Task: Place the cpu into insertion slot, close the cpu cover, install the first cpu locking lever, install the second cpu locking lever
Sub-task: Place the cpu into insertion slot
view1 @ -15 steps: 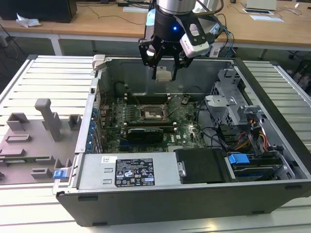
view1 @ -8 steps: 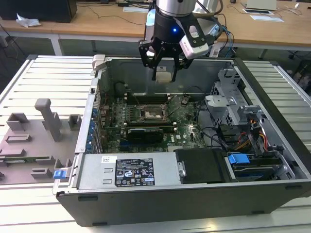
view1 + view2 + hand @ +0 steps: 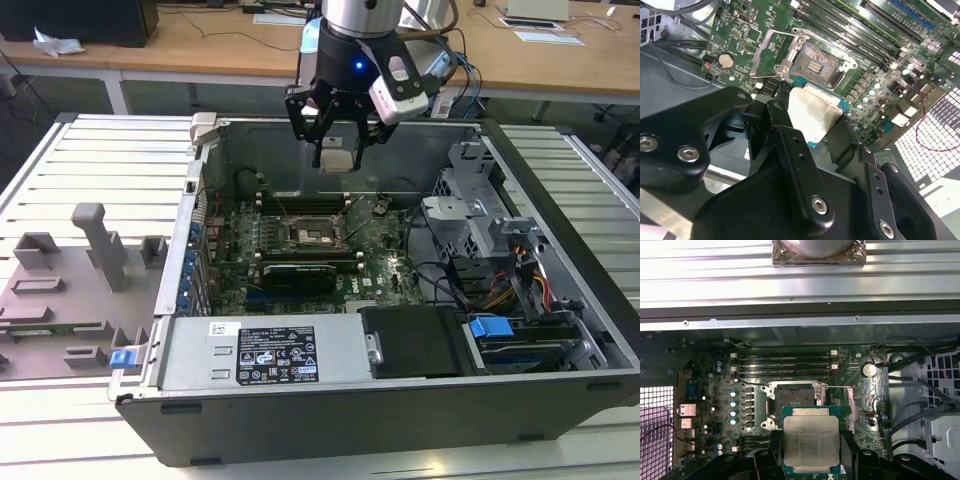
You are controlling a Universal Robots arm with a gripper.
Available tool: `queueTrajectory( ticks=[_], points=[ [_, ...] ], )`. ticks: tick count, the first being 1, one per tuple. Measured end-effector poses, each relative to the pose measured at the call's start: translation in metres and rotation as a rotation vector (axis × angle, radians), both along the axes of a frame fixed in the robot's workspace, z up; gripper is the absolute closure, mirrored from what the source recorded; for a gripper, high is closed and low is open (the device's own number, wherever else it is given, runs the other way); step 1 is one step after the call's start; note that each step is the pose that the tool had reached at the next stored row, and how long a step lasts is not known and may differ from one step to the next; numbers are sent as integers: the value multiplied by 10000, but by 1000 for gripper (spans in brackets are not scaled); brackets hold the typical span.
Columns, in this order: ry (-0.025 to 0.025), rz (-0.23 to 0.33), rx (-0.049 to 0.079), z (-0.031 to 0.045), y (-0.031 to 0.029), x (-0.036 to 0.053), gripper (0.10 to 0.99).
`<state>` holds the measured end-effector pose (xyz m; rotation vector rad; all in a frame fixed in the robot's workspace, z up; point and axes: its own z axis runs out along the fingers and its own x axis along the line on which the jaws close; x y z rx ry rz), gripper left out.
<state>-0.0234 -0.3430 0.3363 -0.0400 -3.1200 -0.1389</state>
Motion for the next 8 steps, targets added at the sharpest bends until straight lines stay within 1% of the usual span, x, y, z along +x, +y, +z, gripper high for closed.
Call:
queueTrajectory(
  ticks=[8],
  points=[
    [0,0,1,-23,0,0,541]
  ],
)
